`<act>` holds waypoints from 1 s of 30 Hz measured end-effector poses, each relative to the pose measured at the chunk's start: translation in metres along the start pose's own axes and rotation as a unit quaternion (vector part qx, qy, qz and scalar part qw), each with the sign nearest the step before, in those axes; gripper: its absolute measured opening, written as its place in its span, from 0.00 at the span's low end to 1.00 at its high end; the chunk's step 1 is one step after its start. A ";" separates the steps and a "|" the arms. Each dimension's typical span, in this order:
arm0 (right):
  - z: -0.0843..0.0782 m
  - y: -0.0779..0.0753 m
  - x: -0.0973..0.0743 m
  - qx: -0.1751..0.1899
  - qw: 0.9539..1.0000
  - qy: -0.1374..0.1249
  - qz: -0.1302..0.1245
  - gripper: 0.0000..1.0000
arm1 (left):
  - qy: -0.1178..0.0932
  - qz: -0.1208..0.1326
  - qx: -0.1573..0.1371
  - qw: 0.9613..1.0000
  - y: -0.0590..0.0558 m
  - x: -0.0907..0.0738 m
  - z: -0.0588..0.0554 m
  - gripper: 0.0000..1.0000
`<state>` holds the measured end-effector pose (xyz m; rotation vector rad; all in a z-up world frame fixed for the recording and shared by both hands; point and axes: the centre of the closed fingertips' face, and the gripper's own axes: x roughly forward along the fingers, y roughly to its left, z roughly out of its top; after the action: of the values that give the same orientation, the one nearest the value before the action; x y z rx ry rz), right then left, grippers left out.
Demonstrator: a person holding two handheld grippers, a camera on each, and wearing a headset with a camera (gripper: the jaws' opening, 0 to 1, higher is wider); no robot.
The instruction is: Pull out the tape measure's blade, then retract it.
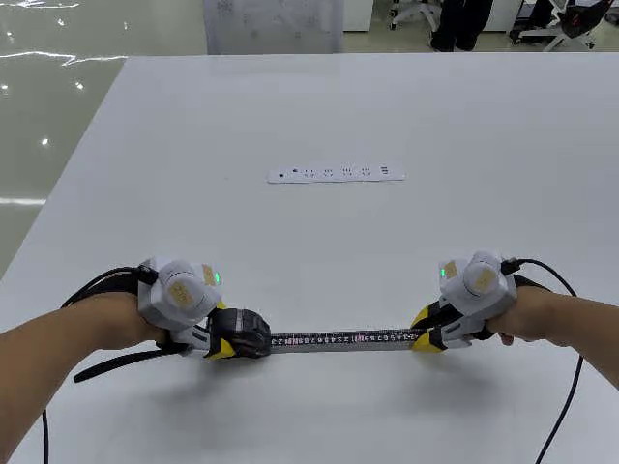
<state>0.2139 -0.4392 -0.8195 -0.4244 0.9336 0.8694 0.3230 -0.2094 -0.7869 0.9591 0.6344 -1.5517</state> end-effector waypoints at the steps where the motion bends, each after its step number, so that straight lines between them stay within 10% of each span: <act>1: 0.000 0.000 0.000 -0.001 1.000 0.001 0.000 0.14 | 0.000 0.000 0.000 1.000 0.000 0.000 0.000 0.29; 21: 0.001 0.000 0.002 -0.063 0.996 0.053 -0.019 0.17 | 0.002 0.043 -0.039 0.998 0.003 -0.002 -0.011 0.43; 30: 0.006 -0.010 -0.010 -0.002 0.996 0.011 -0.090 0.48 | -0.046 0.086 -0.151 0.984 0.012 -0.020 -0.018 0.66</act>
<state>0.2217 -0.4457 -0.8084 -0.5146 0.8990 0.7028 0.3390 -0.1863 -0.7783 0.6902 0.6802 -1.2952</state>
